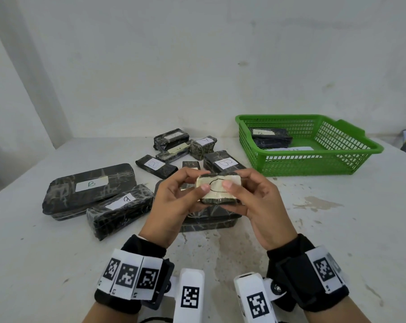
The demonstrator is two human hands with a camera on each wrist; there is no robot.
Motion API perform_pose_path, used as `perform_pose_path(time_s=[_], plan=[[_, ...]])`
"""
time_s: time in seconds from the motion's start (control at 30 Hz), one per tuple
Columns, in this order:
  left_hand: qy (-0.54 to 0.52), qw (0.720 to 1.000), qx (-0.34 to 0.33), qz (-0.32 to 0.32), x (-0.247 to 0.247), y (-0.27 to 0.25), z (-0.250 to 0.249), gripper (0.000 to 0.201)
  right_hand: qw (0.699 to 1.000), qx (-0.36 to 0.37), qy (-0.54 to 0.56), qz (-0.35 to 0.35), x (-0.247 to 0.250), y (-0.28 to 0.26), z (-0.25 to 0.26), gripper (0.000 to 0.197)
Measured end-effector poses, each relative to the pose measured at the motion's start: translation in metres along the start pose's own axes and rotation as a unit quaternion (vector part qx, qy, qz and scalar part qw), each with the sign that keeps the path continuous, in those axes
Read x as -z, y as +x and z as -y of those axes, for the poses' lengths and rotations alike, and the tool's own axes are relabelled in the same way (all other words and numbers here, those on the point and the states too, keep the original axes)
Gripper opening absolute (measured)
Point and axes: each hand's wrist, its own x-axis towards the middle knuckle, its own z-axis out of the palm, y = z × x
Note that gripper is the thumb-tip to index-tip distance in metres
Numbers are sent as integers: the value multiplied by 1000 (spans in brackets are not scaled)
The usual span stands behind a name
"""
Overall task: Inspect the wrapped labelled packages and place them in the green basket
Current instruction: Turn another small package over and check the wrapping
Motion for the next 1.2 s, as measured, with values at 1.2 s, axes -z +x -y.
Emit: perform_pose_path(time_s=[1.2], plan=[[2, 997, 64, -29, -8, -2, -7, 40, 988, 133, -68, 25, 4, 0, 2, 14]])
